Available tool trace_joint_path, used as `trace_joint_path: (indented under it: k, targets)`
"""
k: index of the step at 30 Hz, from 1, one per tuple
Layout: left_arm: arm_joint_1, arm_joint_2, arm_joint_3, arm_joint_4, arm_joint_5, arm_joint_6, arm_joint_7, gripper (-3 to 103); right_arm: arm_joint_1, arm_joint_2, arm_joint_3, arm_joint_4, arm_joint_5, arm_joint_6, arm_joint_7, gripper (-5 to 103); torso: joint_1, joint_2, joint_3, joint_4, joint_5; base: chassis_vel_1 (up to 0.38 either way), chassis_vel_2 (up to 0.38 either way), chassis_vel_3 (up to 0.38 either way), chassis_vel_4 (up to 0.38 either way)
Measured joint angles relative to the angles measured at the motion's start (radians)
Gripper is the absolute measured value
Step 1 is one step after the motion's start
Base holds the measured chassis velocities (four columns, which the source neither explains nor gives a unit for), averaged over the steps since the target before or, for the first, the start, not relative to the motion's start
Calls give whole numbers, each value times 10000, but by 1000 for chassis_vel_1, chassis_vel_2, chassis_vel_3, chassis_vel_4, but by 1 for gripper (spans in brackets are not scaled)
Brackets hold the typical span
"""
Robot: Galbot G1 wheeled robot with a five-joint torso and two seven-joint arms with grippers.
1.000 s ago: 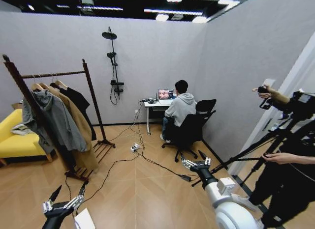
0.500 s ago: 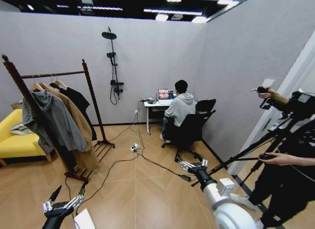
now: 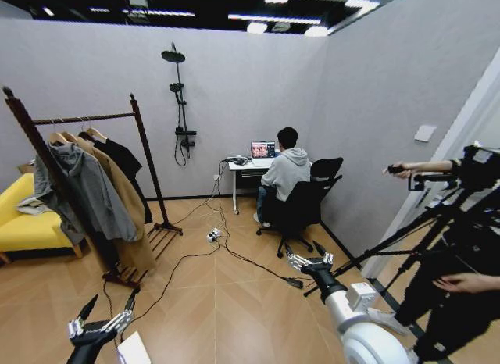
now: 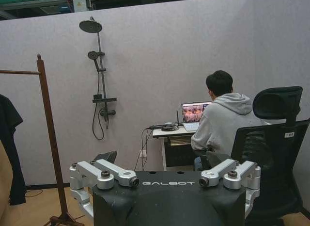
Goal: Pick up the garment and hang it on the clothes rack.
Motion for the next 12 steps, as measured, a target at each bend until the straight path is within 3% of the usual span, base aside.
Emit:
trace_joint_path:
  k: [12]
  targets:
    - [0, -1, 0, 0, 1, 0, 0, 100, 0, -1, 2, 7, -7, -4, 8, 100, 0, 0, 0, 0, 0, 0, 0, 0, 0]
